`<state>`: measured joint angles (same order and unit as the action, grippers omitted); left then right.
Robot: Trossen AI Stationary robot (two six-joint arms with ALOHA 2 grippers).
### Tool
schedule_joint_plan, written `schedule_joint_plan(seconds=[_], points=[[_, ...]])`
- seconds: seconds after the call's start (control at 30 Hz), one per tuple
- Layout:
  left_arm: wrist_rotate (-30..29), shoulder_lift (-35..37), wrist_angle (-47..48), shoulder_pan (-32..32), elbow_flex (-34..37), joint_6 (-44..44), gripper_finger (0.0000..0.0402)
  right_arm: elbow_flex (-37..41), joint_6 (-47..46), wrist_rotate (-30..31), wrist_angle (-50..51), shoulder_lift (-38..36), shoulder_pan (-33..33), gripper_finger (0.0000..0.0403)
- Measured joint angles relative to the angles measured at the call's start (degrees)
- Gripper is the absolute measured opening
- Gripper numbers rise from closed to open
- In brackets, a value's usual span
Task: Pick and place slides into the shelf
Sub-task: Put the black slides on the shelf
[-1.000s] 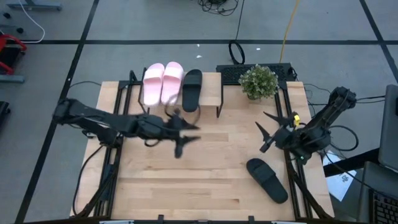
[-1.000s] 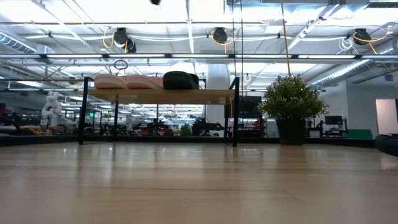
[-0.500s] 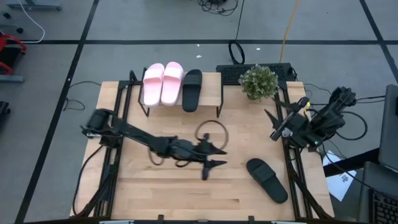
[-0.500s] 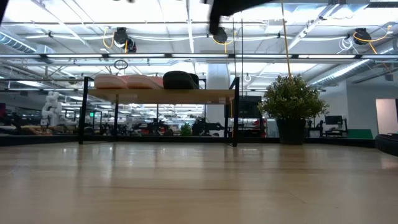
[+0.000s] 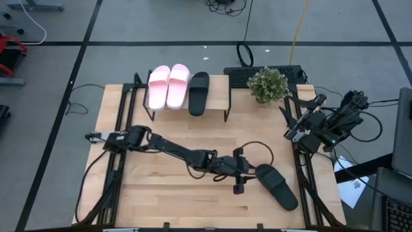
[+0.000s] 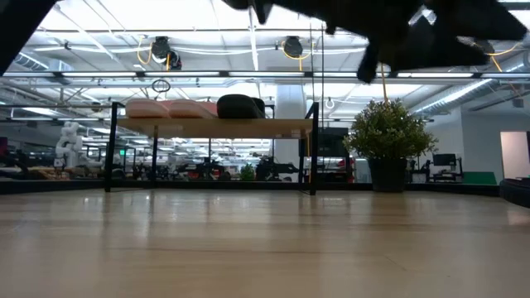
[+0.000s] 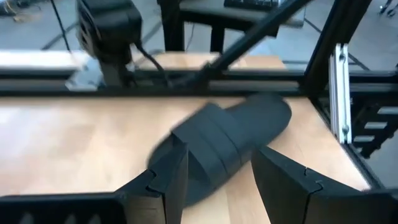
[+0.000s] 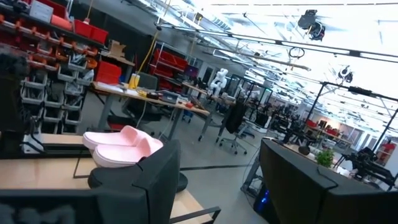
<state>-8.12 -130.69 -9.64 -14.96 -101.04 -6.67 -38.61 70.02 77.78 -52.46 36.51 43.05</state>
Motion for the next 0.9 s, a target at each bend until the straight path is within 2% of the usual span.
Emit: schedule_joint_plan(seconds=[0.23, 0.4, 0.57, 0.9], points=[[3.59, -4.61, -3.01, 1.14, -0.47, -6.07, 0.0175, 0.00, 0.10, -0.05, -0.03, -0.02, 0.00, 0.0210], [4.28, -6.99, -7.45, 2.46, -0.49, -6.55, 0.0175, 0.00, 0.10, -0.11, -0.03, -0.02, 0.00, 0.0210], [7.99, -9.08, -11.63, 3.12, -0.84, -7.46, 0.0175, 0.00, -0.16, -0.15, -0.01, -0.02, 0.00, 0.0210], [6.89, -11.31, -15.11, 3.12, -0.90, -3.96, 0.0175, 0.00, -0.55, -4.57, -0.03, 0.00, 0.02, 0.0210]])
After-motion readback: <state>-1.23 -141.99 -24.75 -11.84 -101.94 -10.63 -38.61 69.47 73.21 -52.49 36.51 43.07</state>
